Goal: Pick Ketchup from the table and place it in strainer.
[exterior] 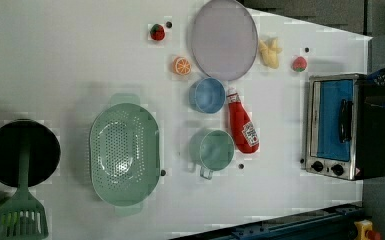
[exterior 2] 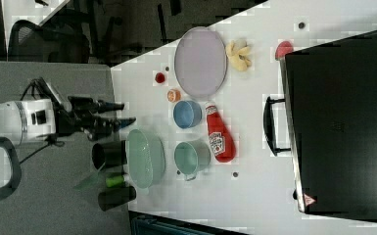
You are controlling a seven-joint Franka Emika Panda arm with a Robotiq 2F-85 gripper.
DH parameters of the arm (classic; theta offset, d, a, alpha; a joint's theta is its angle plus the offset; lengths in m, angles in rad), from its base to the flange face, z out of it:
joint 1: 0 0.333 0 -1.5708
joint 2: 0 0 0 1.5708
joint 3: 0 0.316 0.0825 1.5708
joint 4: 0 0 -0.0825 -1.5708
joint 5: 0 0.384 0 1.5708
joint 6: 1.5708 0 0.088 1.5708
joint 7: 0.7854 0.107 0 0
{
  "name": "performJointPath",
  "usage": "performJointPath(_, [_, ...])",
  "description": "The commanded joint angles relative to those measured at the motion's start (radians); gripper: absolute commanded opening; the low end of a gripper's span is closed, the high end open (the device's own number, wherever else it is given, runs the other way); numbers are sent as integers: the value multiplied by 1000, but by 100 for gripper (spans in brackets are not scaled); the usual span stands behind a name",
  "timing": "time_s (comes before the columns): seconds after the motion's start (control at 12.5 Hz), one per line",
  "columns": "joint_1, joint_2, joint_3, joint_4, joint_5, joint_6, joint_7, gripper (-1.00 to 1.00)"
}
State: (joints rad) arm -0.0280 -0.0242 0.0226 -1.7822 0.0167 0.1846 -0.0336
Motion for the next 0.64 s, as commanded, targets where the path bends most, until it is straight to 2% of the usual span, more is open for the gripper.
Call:
performJointPath(0.08, [-108,-251,40,-113,30,-150,-34,59])
performJointPath(0.24, [-107,-248,45,-116,30,-149,-38,100])
performJointPath(0.64, [-99,-206,85,-193,31,-87,-137,100])
